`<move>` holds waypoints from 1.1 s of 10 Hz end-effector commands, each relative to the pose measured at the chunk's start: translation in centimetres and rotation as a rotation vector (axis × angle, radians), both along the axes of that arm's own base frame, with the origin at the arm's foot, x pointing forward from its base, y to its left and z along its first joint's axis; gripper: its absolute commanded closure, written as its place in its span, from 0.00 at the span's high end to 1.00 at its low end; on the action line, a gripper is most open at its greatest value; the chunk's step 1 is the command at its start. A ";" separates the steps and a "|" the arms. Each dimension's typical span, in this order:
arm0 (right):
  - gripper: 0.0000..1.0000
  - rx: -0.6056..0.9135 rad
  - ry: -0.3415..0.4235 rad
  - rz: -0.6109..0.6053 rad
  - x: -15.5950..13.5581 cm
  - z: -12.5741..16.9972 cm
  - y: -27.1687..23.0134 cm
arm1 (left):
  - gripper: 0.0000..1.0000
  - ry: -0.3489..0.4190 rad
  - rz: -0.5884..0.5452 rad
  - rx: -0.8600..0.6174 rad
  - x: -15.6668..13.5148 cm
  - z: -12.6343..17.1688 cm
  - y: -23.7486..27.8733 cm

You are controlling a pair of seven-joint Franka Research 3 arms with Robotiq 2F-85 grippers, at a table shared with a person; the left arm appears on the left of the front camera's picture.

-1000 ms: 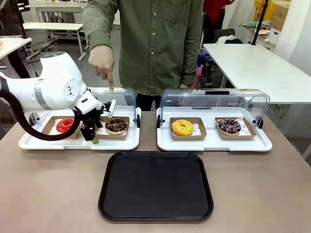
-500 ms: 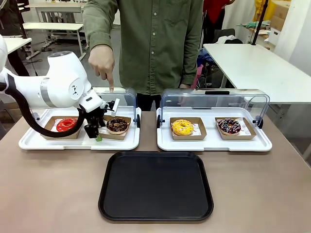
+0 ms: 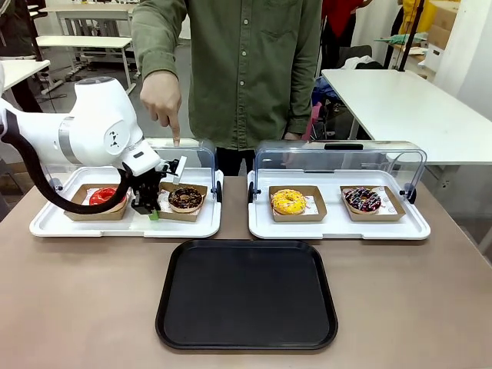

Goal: Move the second donut from the left to the tray.
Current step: Pick up the Paper togo box containing the Donut indicated by the person and place it on the Handle tray.

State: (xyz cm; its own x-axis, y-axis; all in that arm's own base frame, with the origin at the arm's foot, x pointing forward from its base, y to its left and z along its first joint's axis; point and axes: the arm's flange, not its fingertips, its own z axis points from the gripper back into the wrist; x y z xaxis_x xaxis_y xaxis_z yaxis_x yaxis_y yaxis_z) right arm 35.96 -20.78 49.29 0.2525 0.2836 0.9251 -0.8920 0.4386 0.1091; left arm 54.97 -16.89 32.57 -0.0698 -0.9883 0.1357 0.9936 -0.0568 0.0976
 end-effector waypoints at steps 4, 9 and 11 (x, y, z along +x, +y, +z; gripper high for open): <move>1.00 0.016 -0.037 0.004 0.2 0.1 0.0 | 0.00 0.010 0.000 0.028 -0.5 -0.2 0.3; 1.00 0.016 -0.037 0.004 0.2 0.1 0.0 | 0.00 0.015 -0.009 0.013 -0.2 -0.1 0.1; 1.00 0.016 -0.037 0.004 0.2 0.1 0.0 | 0.01 -0.036 -0.019 0.025 -0.6 1.2 -0.8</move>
State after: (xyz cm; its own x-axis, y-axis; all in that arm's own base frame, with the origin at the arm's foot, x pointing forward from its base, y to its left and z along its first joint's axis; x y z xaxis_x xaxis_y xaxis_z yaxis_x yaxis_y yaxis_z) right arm 35.96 -20.78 49.29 0.2527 0.2836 0.9251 -0.8921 0.4384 0.1093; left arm 55.15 -17.14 32.84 -0.0825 -0.9885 0.1263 0.9929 -0.0706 0.0961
